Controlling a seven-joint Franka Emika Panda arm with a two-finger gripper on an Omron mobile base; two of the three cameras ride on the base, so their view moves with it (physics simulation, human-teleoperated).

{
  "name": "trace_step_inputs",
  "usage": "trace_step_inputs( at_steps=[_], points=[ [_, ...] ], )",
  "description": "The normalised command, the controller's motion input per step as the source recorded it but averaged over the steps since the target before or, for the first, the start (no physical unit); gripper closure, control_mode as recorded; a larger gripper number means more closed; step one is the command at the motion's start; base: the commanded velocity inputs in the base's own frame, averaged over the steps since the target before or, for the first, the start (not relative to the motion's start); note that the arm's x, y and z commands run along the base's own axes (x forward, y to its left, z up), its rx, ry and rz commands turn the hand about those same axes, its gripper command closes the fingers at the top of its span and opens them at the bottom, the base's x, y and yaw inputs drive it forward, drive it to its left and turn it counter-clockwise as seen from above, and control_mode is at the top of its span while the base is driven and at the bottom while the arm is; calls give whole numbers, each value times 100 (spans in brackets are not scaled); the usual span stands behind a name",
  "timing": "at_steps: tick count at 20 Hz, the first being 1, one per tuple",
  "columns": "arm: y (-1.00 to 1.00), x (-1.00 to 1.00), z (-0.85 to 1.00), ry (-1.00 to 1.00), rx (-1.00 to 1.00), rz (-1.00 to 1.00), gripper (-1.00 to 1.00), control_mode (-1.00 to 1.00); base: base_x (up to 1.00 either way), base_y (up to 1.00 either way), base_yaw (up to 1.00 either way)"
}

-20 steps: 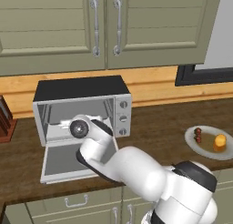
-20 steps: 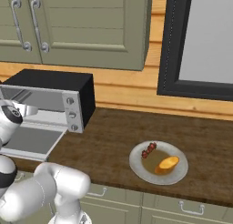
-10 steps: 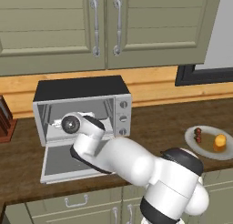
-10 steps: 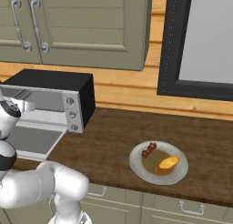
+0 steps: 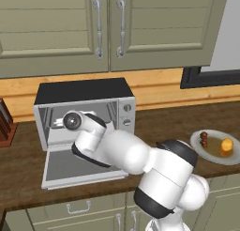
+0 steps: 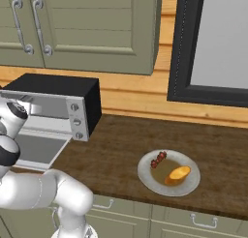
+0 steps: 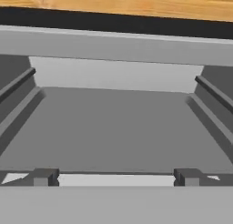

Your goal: Pick up the kebab skewer and baguette bread, and place them inside the toaster oven. Close the toaster oven door and start by setting the timer.

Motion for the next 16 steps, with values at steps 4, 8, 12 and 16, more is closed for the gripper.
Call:
trace_step_inputs(
  at_steps=[4,8,12,16],
  points=[
    [4,2,-36,3,0,0,-100,-100,0,0,0],
    [1,19,0,0,0,0,-100,-100,0,0,0],
    [0,25,0,0,0,0,-100,-100,0,0,0],
    [4,38,0,1,0,0,-100,-100,0,0,0]
  ],
)
